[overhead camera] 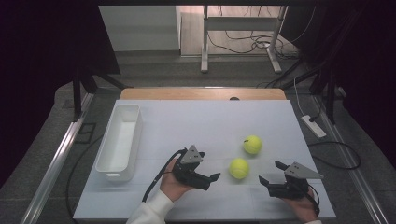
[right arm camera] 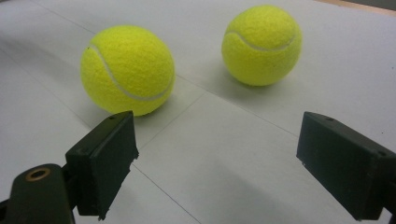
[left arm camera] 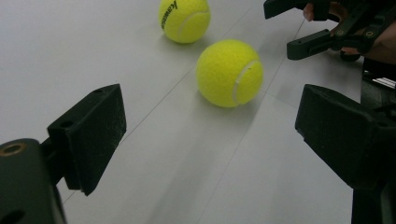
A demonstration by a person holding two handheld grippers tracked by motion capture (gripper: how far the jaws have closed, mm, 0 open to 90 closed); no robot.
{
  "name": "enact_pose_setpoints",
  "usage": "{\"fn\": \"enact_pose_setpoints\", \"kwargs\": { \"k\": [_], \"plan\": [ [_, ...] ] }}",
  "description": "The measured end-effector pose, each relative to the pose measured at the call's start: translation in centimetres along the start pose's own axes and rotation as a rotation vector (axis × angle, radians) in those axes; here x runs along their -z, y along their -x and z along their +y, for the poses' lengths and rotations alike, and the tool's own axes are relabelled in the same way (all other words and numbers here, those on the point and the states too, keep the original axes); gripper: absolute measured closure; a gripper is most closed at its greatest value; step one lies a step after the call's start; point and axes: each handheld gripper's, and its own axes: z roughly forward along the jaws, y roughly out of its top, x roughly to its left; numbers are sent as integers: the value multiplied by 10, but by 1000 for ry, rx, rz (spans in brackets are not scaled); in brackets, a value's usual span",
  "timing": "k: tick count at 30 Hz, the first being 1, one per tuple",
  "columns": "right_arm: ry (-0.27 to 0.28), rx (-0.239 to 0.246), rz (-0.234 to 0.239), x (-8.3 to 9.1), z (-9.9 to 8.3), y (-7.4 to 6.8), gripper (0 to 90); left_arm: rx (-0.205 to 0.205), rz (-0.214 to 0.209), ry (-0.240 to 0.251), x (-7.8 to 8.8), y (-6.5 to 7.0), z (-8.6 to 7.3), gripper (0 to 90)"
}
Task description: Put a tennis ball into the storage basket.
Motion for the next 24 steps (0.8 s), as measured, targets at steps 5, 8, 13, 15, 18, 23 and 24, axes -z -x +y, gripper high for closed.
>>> {"fn": "enact_pose_setpoints", "kwargs": {
  "k": [5, 8, 13, 15, 18, 23, 24],
  "plan": [
    [-4, 2, -1, 0, 0, 0, 119, -5, -14, -11, -6, 2, 2, 98],
    [-5, 2, -2, 0, 0, 0, 118, -8, -21, -19, -10, 3, 4, 97],
    [-5, 2, -2, 0, -1, 0, 118, -14, -32, -28, -16, 5, 6, 97],
    [-4, 1, -3, 0, -1, 0, 119, -15, -33, -33, -18, 5, 7, 97],
    [-4, 2, -3, 0, -1, 0, 118, -16, -35, -38, -20, 6, 7, 98],
    [-4, 1, -3, 0, -1, 0, 118, -23, -36, -45, -24, 6, 9, 98],
    [-4, 2, -3, 0, -1, 0, 118, -24, -37, -47, -25, 7, 9, 98]
  ]
}}
